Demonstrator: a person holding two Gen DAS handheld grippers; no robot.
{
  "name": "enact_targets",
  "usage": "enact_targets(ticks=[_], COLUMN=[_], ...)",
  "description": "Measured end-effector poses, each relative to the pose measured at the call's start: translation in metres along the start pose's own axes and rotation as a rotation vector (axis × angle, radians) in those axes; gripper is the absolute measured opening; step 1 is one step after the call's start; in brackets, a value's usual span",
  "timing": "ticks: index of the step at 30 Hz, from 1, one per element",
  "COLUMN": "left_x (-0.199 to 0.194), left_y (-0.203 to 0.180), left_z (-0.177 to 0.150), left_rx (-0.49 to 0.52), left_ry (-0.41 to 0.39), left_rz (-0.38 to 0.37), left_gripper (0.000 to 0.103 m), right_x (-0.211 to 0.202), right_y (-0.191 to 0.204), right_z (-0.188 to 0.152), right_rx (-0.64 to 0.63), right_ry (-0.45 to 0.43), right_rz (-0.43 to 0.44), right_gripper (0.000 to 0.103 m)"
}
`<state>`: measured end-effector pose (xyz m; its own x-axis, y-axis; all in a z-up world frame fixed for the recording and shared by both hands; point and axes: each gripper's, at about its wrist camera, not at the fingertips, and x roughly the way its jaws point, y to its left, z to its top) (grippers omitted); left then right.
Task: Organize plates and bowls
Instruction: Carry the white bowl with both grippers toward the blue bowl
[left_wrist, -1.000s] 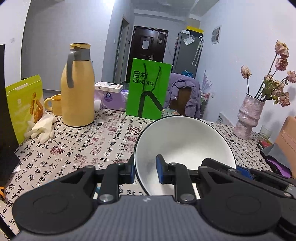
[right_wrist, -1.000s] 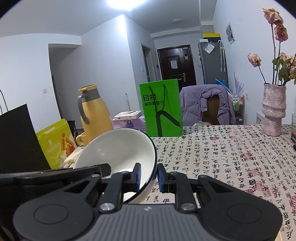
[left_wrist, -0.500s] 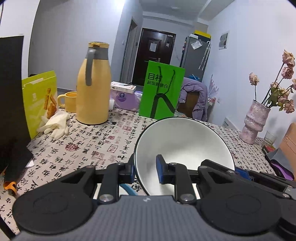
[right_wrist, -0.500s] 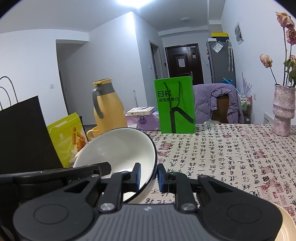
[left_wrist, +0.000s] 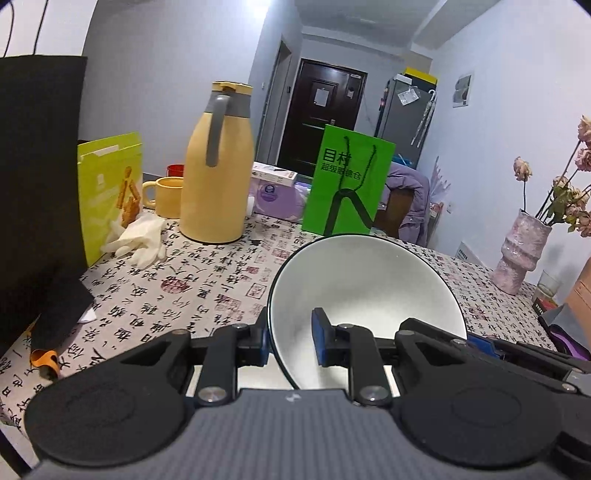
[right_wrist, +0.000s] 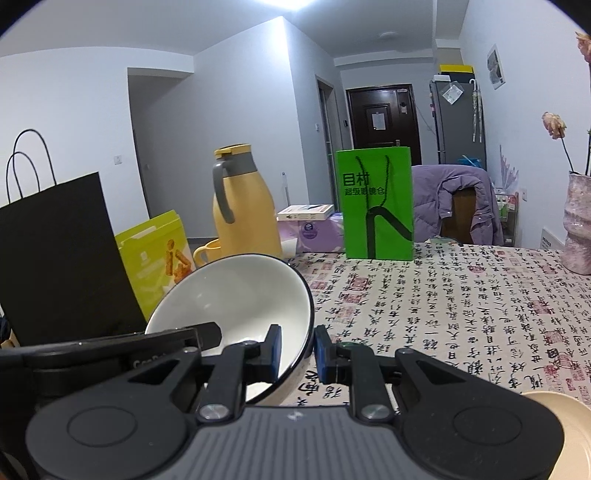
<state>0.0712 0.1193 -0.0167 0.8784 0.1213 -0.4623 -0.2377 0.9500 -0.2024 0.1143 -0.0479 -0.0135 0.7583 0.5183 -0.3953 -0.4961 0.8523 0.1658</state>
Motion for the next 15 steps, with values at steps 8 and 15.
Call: enact_targets(ticks=[8, 15], left_x=[-0.001, 0.001], left_y=[0.019, 0.032], left_z=[-0.003, -0.008], left_rx=[-0.022, -0.042], left_ry=[0.008, 0.022], left_rz=[0.019, 0.025], left_gripper=[0.022, 0.022], right_x=[0.008, 0.016], right_y=[0.016, 0.025], right_z=[-0.005, -0.008], right_rx=[-0.016, -0.025], right_ry=[0.021, 0.046], right_rz=[0.018, 0.028], right_gripper=[0.019, 0.019])
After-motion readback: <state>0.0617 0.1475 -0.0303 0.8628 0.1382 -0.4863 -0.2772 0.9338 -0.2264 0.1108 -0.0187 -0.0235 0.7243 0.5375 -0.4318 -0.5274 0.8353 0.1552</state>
